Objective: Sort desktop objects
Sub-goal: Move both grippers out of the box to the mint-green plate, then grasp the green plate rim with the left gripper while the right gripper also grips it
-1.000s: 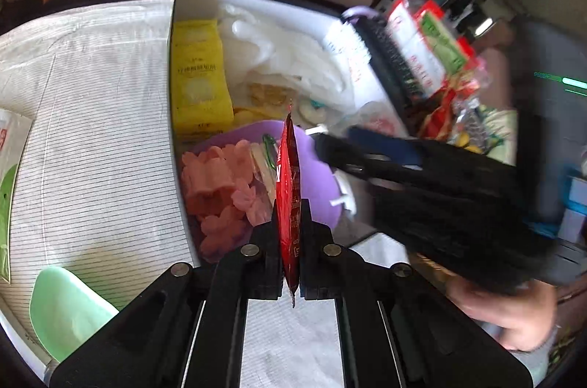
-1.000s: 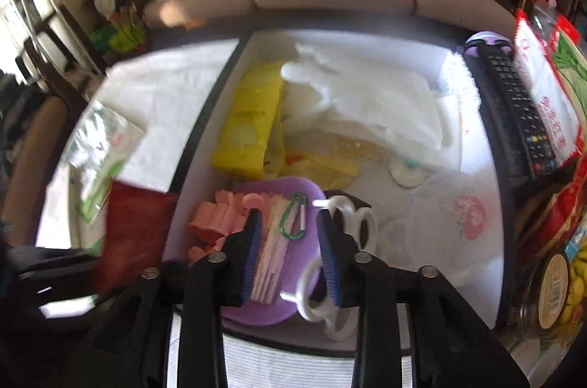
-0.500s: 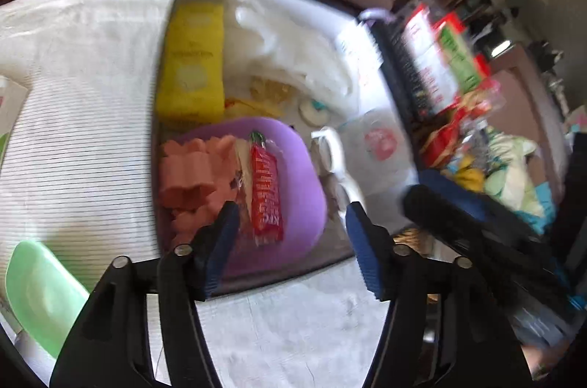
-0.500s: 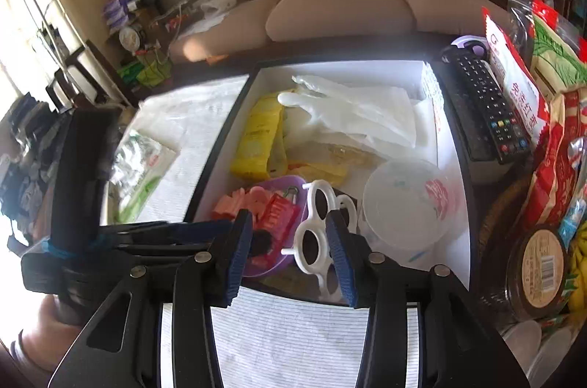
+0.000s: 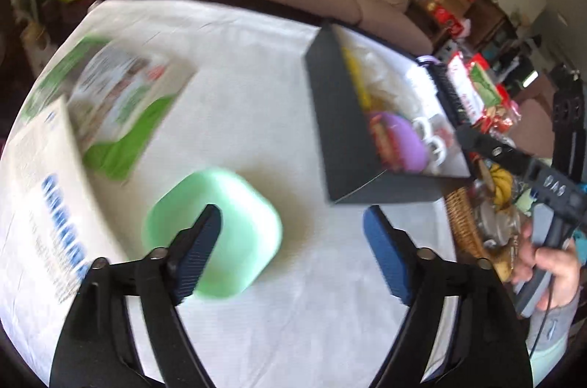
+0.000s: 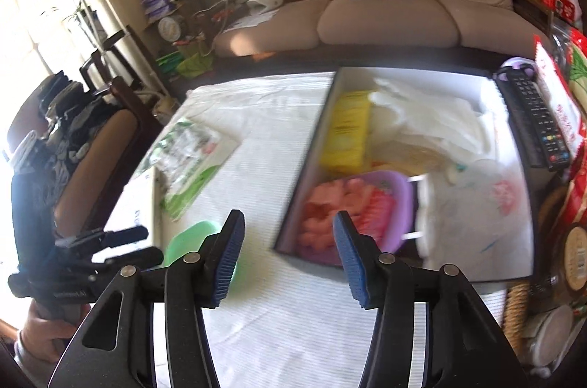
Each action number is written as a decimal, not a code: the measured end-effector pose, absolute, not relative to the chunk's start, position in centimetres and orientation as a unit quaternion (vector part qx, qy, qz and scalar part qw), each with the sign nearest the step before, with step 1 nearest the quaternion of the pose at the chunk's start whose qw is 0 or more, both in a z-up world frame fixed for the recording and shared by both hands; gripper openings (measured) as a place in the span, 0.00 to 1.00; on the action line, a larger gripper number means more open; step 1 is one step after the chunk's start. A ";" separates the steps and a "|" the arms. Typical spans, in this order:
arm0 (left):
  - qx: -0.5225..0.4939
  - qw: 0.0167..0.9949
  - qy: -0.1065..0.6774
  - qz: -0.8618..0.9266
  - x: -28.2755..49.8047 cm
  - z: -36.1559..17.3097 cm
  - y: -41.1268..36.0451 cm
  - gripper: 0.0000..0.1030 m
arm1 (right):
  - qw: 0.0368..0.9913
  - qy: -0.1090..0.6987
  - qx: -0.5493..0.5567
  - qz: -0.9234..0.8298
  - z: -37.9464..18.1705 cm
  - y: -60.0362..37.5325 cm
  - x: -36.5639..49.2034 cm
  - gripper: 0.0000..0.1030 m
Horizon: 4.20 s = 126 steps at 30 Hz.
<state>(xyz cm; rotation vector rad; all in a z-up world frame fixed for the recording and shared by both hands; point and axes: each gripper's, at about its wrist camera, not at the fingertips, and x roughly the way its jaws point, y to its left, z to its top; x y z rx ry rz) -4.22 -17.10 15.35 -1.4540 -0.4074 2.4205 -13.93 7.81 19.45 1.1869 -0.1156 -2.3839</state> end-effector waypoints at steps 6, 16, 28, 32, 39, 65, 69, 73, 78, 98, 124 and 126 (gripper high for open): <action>-0.494 0.078 -0.196 0.843 0.2 12.7 -27.0 1.00 | 0.274 -0.040 0.433 -0.858 18.3 2.6 -11.0 0.77; -0.466 -0.028 -0.349 0.812 3.9 5.6 -40.6 1.00 | 0.316 0.000 0.458 -0.831 12.8 -9.3 -8.0 0.77; -0.448 0.019 -0.480 0.754 2.8 0.4 -43.9 1.00 | 0.347 0.007 0.457 -0.819 6.2 -21.1 -8.6 0.76; -0.436 0.038 -0.520 0.733 2.4 -0.6 -44.5 1.00 | 0.345 0.015 0.471 -0.812 3.5 -23.6 -9.6 0.75; -0.428 0.053 -0.567 0.702 2.0 -1.7 -44.4 1.00 | 0.353 -0.017 0.515 -0.781 0.1 -24.9 -9.8 0.77; -0.383 0.059 -0.423 0.819 2.4 8.4 -45.3 1.00 | 0.412 -0.067 0.528 -0.740 3.3 -15.6 -3.6 0.66; -0.447 -0.052 -0.309 0.838 2.1 7.4 -44.8 1.00 | 0.381 -0.058 0.500 -0.776 5.9 -13.4 -4.6 0.71; -0.471 -0.029 -0.300 0.829 2.2 6.0 -42.2 1.00 | 0.265 -0.006 0.485 -0.833 6.4 -10.4 -5.9 0.73; -0.456 0.085 -0.273 0.843 0.3 8.0 -35.6 1.00 | 0.200 -0.003 0.512 -0.835 2.8 -7.7 -7.4 0.69; -0.541 0.146 -0.177 0.809 -0.5 5.5 -24.4 0.44 | 0.235 -0.057 0.516 -0.822 1.6 -5.6 -7.4 0.12; -0.470 0.288 -0.175 0.816 -6.0 18.6 -8.2 0.56 | 0.257 -0.095 0.356 -0.894 17.7 11.1 -8.2 0.14; -0.464 0.291 -0.199 0.813 -7.6 20.0 -7.4 0.56 | 0.238 -0.090 0.353 -0.900 18.4 12.3 -10.2 0.14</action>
